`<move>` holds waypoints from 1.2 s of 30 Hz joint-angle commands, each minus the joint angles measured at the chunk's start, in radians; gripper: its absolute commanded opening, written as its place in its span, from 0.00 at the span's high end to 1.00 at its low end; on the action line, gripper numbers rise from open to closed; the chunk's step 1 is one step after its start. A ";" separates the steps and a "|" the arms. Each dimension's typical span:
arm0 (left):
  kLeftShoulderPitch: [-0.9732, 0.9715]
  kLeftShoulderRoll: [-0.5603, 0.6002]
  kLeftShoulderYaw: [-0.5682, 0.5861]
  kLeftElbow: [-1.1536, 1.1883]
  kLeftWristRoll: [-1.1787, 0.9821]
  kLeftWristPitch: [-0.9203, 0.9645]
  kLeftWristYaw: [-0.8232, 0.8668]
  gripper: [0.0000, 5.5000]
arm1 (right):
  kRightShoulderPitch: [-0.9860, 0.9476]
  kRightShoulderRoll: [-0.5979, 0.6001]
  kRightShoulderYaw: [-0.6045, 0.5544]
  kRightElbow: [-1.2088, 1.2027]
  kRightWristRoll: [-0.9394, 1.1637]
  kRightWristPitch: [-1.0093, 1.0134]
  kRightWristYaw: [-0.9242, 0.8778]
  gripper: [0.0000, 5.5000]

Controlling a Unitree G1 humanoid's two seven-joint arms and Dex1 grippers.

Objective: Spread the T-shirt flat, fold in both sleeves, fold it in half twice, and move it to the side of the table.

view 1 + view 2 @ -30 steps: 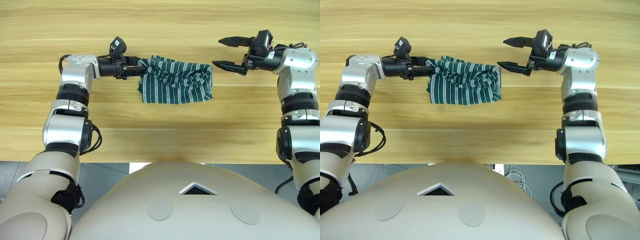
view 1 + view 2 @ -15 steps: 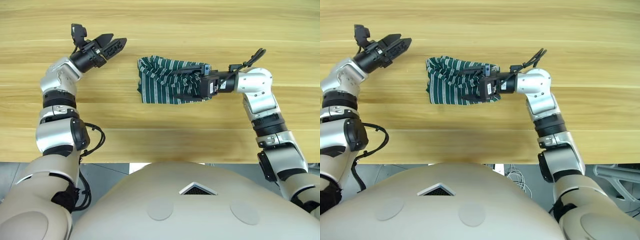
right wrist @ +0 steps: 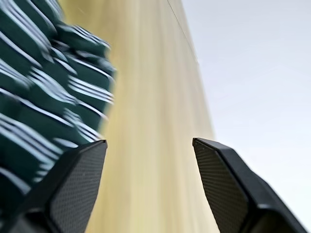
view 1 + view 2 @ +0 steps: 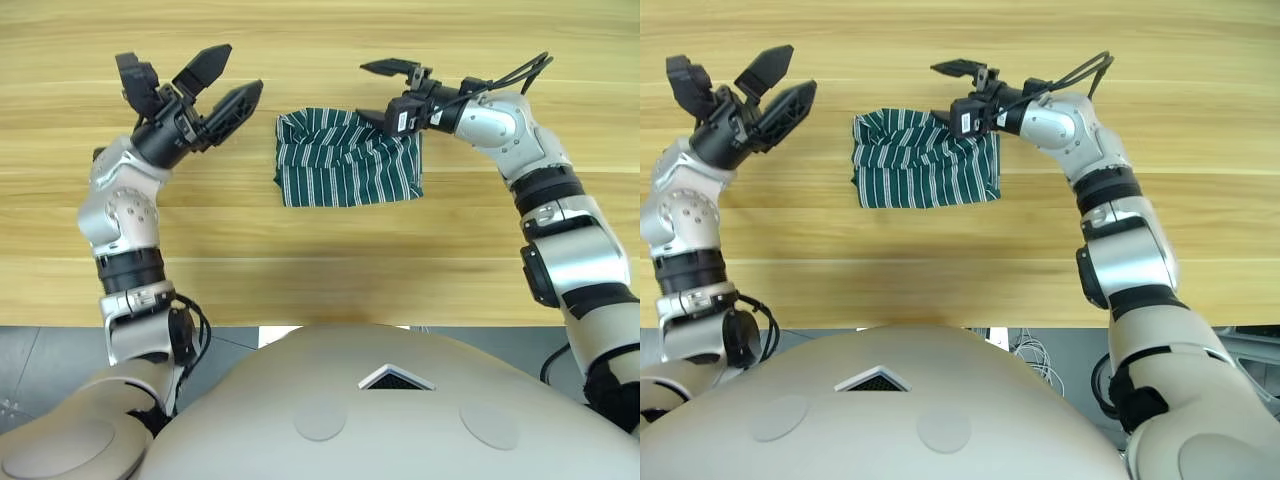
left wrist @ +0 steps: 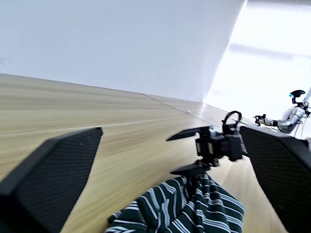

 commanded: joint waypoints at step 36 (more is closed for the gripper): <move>0.304 -0.078 -0.477 -0.060 0.695 -0.652 0.621 0.07 | 0.163 0.004 0.133 -0.325 0.033 0.168 0.139 0.40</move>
